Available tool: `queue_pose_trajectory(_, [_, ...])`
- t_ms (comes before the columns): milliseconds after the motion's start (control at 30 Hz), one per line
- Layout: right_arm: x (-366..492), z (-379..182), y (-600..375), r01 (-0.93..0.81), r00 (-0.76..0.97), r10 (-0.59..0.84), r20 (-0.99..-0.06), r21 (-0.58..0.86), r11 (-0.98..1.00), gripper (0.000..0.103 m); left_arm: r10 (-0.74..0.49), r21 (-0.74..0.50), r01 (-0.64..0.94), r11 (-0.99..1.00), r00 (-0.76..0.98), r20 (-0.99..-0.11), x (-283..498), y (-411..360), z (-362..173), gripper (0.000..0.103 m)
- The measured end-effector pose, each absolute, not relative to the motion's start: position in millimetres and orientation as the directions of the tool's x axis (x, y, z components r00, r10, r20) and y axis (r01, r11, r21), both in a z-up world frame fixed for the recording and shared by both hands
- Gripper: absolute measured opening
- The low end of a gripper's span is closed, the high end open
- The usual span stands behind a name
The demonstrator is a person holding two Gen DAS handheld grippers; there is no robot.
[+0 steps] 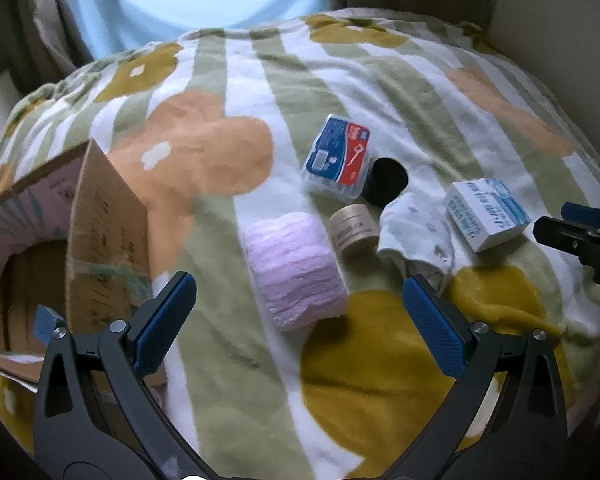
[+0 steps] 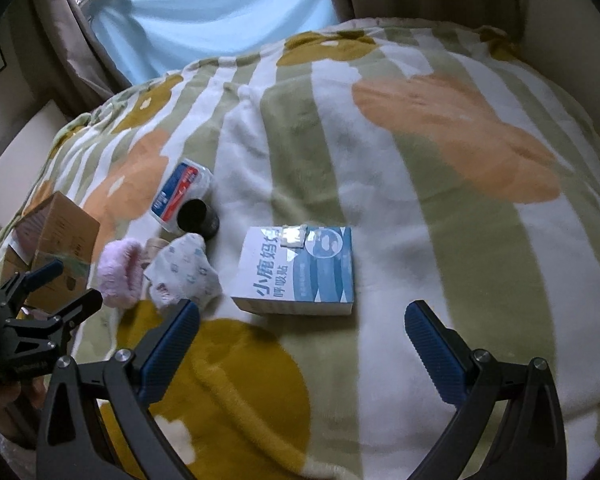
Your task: Organize objects
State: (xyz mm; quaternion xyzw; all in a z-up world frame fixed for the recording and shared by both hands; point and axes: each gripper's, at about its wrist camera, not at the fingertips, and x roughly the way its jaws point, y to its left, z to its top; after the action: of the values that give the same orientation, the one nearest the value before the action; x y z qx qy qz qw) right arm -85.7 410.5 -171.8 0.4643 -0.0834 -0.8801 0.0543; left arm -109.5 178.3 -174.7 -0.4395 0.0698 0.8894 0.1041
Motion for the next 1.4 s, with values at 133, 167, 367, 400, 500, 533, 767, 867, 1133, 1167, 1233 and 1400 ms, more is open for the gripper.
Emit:
queue_pose_trajectory(133, [-95.3,-185.5,408.8,0.016,-0.549,-0.183,-0.816,0.208,-0.978,0.102,0.113,0.026,-0.227,-0.974,-0.578,-0.808,-117.8,175.6,-187.5,0.103])
queue_pose_trajectory(167, [-97.6,-189.0,408.3,0.015,-0.545,-0.184,-0.818,0.21,-0.978,0.102,0.115,0.024,-0.228,-0.973,-0.575,-0.81,-118.7,175.9,-189.4,0.103])
queue_pose_trajectory(367, [-108.9,-204.7,404.4,0.012,-0.527,-0.197,-0.827,0.225,-0.974,0.102,0.108,0.031,-0.229,-0.973,-0.568,-0.816,-126.1,178.2,-200.2,0.103])
queue_pose_trajectory(400, [-109.9,-206.2,403.7,0.013,-0.525,-0.2,-0.827,0.227,-0.974,0.102,0.108,0.029,-0.227,-0.973,-0.567,-0.817,-127.4,178.4,-201.4,0.103])
queue_pose_trajectory(500, [-114.1,-210.7,400.0,0.015,-0.52,-0.193,-0.832,0.216,-0.976,0.102,0.11,0.021,-0.221,-0.975,-0.563,-0.819,-130.8,178.0,-204.4,0.102])
queue_pose_trajectory(533, [-116.2,-211.6,398.8,0.015,-0.519,-0.19,-0.833,0.213,-0.977,0.102,0.11,0.018,-0.218,-0.976,-0.561,-0.82,-132.5,177.6,-205.7,0.102])
queue_pose_trajectory(767, [-127.7,-216.7,392.5,0.019,-0.517,-0.163,-0.84,0.18,-0.984,0.102,0.11,0.014,-0.215,-0.977,-0.555,-0.824,-139.3,175.2,-210.9,0.1])
queue_pose_trajectory(867, [-132.2,-218.8,391.1,0.02,-0.514,-0.15,-0.844,0.163,-0.986,0.102,0.118,0.0,-0.212,-0.977,-0.543,-0.831,-142.7,172.8,-214.7,0.091])
queue_pose_trajectory(1133, [-136.3,-224.5,388.0,0.047,-0.501,-0.141,-0.854,0.136,-0.99,0.087,0.161,-0.048,-0.233,-0.971,-0.493,-0.855,-148.3,171.7,-226.1,0.049])
queue_pose_trajectory(1167, [-136.2,-224.5,387.4,0.05,-0.503,-0.139,-0.853,0.132,-0.99,0.087,0.158,-0.043,-0.235,-0.971,-0.496,-0.854,-147.8,172.6,-225.8,0.048])
queue_pose_trajectory(1233, [-135.6,-224.3,387.1,0.052,-0.505,-0.135,-0.852,0.126,-0.991,0.087,0.157,-0.04,-0.238,-0.97,-0.497,-0.854,-147.7,173.5,-225.0,0.047])
queue_pose_trajectory(1400, [-134.4,-223.1,387.6,0.044,-0.505,-0.135,-0.852,0.131,-0.99,0.086,0.155,-0.035,-0.241,-0.97,-0.499,-0.853,-146.1,172.4,-220.8,0.045])
